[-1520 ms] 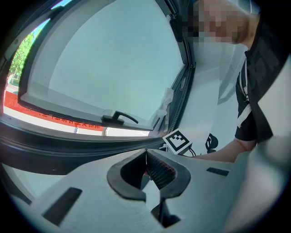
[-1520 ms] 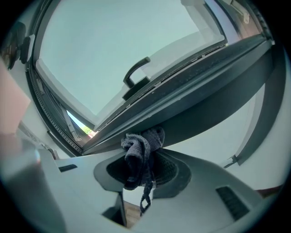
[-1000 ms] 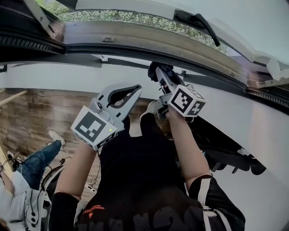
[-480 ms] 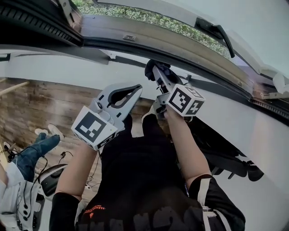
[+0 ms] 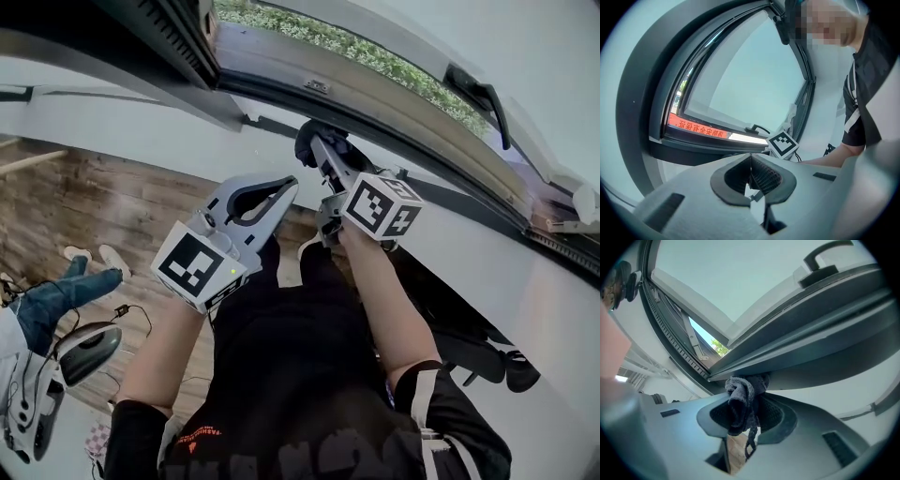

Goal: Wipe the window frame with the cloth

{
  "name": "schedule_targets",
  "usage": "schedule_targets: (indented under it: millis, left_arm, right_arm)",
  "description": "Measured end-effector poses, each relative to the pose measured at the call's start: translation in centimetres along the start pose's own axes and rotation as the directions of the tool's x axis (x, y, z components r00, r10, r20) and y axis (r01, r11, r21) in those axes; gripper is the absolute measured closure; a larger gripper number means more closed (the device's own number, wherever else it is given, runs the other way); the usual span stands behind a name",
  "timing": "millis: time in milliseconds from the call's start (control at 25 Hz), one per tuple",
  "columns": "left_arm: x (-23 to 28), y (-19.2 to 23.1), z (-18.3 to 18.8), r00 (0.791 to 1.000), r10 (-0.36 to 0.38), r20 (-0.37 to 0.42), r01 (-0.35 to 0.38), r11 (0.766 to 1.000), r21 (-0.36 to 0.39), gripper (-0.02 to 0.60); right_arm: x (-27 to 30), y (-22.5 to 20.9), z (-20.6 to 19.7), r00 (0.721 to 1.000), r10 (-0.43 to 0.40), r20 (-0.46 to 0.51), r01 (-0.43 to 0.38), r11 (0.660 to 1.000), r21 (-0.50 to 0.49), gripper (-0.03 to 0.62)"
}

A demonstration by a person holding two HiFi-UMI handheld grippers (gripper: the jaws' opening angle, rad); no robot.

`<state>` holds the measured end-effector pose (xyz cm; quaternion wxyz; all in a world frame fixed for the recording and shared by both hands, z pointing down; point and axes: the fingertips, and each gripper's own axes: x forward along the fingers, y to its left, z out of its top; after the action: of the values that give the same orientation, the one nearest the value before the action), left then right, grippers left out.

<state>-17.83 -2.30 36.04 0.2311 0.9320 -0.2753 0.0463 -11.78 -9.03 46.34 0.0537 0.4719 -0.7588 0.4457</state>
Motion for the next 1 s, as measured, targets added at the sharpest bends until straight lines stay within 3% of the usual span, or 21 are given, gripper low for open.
schedule_targets:
  millis: [1000]
  left_arm:
    - [-10.0,8.2,1.4,0.982,0.168,0.081,-0.164,0.985,-0.056,0.561]
  right_arm:
    - [10.9,12.2,-3.0,0.979,0.143,-0.144,-0.155,0.985,-0.079,0.488]
